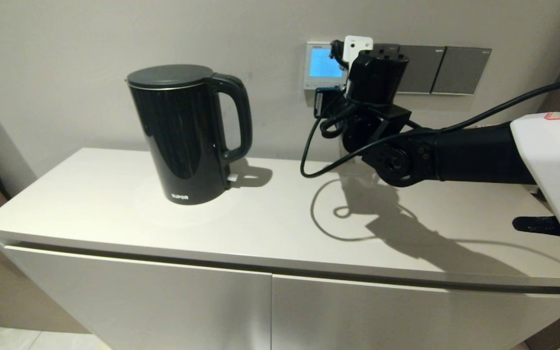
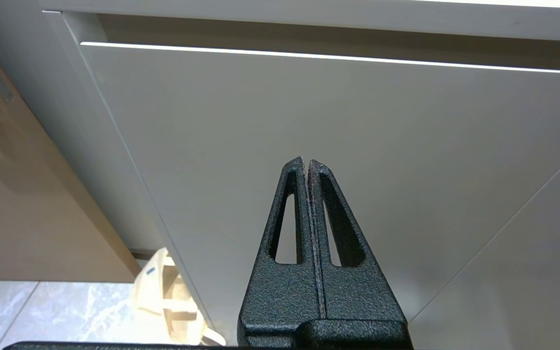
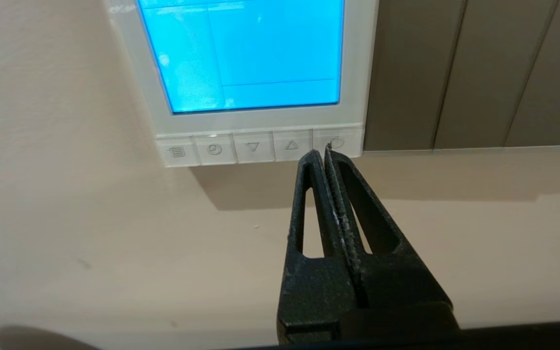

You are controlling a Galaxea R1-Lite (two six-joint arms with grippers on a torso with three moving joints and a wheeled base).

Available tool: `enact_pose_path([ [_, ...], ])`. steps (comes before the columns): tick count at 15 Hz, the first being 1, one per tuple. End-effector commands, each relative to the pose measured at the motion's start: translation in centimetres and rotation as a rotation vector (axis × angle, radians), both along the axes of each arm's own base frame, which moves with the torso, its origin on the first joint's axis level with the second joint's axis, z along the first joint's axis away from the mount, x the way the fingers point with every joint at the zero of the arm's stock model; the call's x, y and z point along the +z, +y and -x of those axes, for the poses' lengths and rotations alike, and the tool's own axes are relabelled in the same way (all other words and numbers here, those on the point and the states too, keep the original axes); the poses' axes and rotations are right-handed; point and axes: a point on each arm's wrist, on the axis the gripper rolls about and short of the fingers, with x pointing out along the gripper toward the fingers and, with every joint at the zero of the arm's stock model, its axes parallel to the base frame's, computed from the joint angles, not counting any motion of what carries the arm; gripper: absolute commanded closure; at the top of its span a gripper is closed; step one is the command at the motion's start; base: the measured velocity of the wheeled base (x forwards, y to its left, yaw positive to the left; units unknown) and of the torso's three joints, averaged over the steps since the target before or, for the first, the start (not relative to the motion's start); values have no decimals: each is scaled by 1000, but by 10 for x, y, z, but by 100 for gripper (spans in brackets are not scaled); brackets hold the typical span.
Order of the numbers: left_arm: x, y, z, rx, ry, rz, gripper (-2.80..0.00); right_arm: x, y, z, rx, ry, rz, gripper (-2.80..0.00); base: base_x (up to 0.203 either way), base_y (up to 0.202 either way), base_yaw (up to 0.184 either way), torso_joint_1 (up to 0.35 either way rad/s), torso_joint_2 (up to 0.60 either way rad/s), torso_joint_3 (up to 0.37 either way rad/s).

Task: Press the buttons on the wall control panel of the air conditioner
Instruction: Turn on the central air conditioner

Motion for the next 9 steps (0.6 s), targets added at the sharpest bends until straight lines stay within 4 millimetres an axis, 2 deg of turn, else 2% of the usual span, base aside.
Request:
enact_pose_path([
  [1,0,0,0,0,0,0,0,-1,-2,-4,-11,1,1,0,0,0,0,0,0,0],
  [9,0,0,0,0,0,0,0,-5,0,-11,-7,0,4,0,0,0,0,0,0,0],
])
